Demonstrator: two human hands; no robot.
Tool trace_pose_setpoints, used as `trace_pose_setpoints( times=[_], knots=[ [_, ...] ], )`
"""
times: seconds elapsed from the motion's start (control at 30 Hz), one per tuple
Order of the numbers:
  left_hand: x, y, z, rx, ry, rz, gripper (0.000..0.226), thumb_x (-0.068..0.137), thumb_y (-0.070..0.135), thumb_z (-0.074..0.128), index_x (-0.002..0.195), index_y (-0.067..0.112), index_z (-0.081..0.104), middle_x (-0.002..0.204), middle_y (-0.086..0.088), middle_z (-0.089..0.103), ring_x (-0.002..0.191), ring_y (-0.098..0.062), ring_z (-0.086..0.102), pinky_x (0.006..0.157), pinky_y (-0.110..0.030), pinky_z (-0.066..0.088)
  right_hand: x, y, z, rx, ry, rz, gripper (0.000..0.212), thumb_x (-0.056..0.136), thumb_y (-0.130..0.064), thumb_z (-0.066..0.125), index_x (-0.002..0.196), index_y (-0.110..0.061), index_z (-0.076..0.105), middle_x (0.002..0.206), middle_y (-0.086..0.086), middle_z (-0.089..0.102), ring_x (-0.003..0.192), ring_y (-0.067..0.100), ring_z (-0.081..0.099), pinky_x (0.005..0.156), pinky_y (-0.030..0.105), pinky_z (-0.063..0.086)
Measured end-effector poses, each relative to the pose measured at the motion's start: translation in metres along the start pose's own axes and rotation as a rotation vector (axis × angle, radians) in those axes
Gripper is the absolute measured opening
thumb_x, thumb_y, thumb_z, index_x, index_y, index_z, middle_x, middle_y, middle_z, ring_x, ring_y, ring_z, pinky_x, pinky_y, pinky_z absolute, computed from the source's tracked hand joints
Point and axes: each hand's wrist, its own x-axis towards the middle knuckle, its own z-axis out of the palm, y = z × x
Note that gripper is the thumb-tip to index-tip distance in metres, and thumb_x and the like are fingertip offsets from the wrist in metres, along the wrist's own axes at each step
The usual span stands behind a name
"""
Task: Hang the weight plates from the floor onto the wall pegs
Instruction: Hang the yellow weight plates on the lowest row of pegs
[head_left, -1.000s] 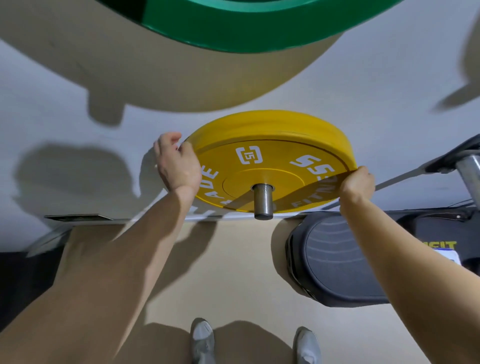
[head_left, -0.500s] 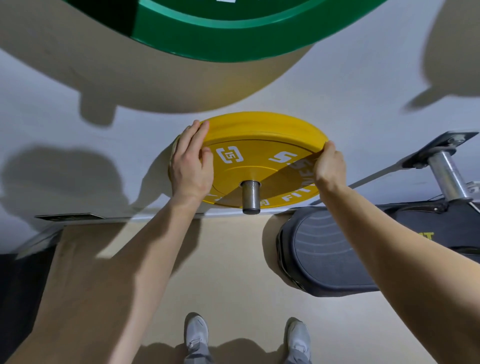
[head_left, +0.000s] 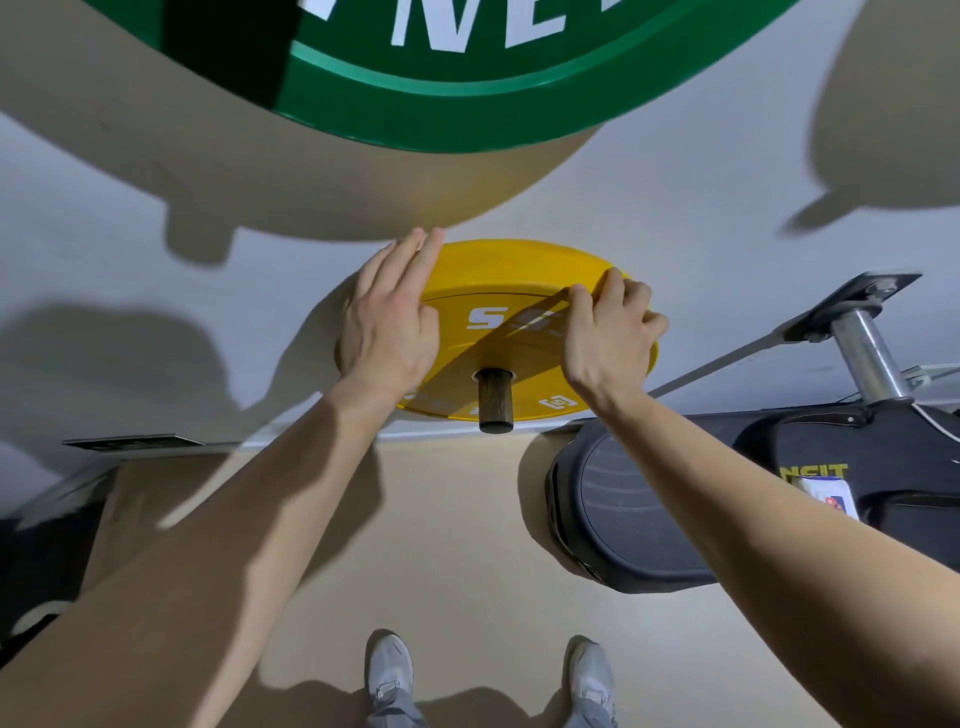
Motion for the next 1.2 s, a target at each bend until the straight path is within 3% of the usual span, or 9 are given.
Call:
trace_pose_setpoints(
  times=[0.23,0.37,0.43,0.6,0.7,0.83,0.97,1.07,1.2],
  knots=[
    [-0.008,-0.025,0.008,-0.007,-0.094,-0.029,0.084,0.079,-0.004,0.05,0.156,0.025,0.033,0.162,0.007,0.029,0.148,-0.016,0.029,0.122,-0.032,0.024,0.014,0.034,-0.024,0.337,-0.022,-0.172,0.049,0.092,-0.042,0.04,0.132,-0.02,0.058,0.129,0.009,0.052,0.114,0.035,0.048,0.102,0.043,0.038],
    [-0.018,-0.037,0.009,-0.13,-0.083,-0.208,0.085,0.08,-0.002,0.049,0.155,0.034,0.032,0.162,0.018,0.027,0.146,-0.005,0.029,0.113,-0.019,0.025,0.035,0.077,-0.016,0.401,-0.145,0.169,0.046,0.101,-0.039,0.034,0.14,-0.02,0.049,0.148,0.011,0.038,0.134,0.028,0.042,0.112,0.038,0.029],
    [-0.024,-0.047,0.011,-0.181,-0.068,-0.273,0.085,0.08,-0.002,0.048,0.155,0.036,0.032,0.161,0.019,0.028,0.145,-0.006,0.033,0.111,-0.018,0.027,0.034,0.089,-0.003,0.429,-0.28,0.232,0.041,0.101,-0.042,0.025,0.118,-0.02,0.055,0.137,0.013,0.048,0.132,0.028,0.039,0.108,0.042,0.03],
    [-0.036,-0.075,0.011,-0.122,-0.138,-0.373,0.085,0.084,-0.001,0.047,0.157,0.038,0.026,0.158,0.005,0.039,0.14,-0.025,0.044,0.113,-0.036,0.038,0.025,0.089,0.009,0.683,-0.218,0.313,0.04,0.106,-0.039,0.028,0.11,-0.017,0.061,0.116,0.005,0.062,0.111,0.026,0.055,0.09,0.034,0.039],
    [-0.042,-0.084,0.012,-0.064,-0.171,-0.433,0.083,0.088,0.0,0.045,0.157,0.04,0.023,0.149,-0.009,0.051,0.127,-0.039,0.052,0.103,-0.041,0.044,0.019,0.092,0.008,0.727,-0.184,0.263,0.04,0.107,-0.03,0.034,0.139,-0.018,0.054,0.134,-0.002,0.056,0.125,0.016,0.049,0.103,0.026,0.034],
    [-0.049,-0.095,0.02,-0.078,-0.199,-0.545,0.077,0.092,0.005,0.043,0.156,0.043,0.023,0.126,-0.02,0.063,0.11,-0.043,0.058,0.095,-0.043,0.047,0.019,0.1,0.01,0.743,-0.161,0.232,0.049,0.094,-0.033,0.04,0.139,-0.027,0.057,0.143,-0.006,0.056,0.133,0.012,0.048,0.115,0.042,0.036],
    [-0.051,-0.103,0.026,-0.237,-0.201,-0.626,0.073,0.093,0.012,0.048,0.151,0.051,0.028,0.141,-0.002,0.059,0.125,-0.03,0.056,0.106,-0.041,0.045,0.02,0.102,0.009,0.805,-0.13,0.225,0.045,0.094,-0.024,0.042,0.135,-0.023,0.062,0.138,-0.003,0.059,0.128,0.011,0.051,0.11,0.036,0.041],
    [-0.047,-0.107,0.031,-0.694,-0.064,-0.794,0.069,0.085,0.003,0.048,0.147,0.032,0.049,0.139,0.01,0.059,0.126,-0.013,0.057,0.114,-0.041,0.04,0.021,0.108,0.017,0.802,-0.095,0.338,0.045,0.099,-0.031,0.04,0.14,-0.016,0.052,0.146,0.003,0.047,0.134,0.015,0.042,0.111,0.035,0.034],
    [-0.03,-0.09,0.031,-0.878,0.008,-1.168,0.063,0.079,0.069,0.046,0.13,0.037,0.061,0.124,0.004,0.068,0.119,-0.023,0.06,0.108,-0.054,0.038,0.021,0.105,0.036,1.01,-0.27,0.722,0.07,0.093,-0.07,0.03,0.145,-0.025,0.044,0.15,0.008,0.044,0.139,0.029,0.038,0.11,0.057,0.031]
  ],
)
